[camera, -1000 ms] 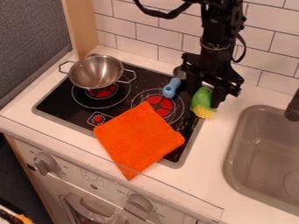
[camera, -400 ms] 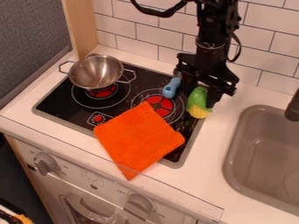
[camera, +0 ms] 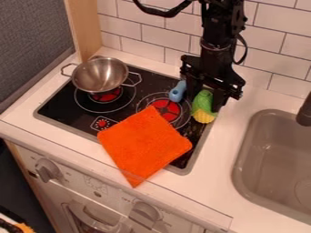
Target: Take the corn out of the pan and put it in the right side of the spoon
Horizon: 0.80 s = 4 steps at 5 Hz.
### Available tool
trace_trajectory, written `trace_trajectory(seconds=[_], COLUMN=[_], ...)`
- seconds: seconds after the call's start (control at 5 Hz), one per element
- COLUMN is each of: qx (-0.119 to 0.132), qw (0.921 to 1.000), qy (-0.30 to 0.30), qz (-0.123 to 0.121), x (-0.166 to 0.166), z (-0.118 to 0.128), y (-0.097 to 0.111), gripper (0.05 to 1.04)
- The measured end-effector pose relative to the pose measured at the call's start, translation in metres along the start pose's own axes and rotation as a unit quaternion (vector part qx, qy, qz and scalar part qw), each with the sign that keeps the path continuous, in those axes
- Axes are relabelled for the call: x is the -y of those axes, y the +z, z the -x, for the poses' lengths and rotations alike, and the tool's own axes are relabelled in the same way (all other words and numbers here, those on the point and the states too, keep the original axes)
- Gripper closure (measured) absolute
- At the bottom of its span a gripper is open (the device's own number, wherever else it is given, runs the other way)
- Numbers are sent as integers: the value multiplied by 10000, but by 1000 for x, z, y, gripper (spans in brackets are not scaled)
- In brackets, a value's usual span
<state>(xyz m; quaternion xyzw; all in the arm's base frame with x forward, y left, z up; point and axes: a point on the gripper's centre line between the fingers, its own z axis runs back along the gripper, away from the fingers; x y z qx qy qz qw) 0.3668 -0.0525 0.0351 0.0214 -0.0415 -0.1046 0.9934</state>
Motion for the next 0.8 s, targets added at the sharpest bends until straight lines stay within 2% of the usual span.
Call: trace_trajectory(seconds=[0.2, 0.4, 0.6, 0.8], qx=[-102, -54, 280, 358], qw=[9999, 9999, 9995, 9990], qy=[22, 17, 21, -22], qz=[30, 101, 176, 282], x=[-3, -2, -1, 0], z=[3, 3, -1, -2], y=[0, 8, 38, 46], gripper=[91, 79, 83, 83])
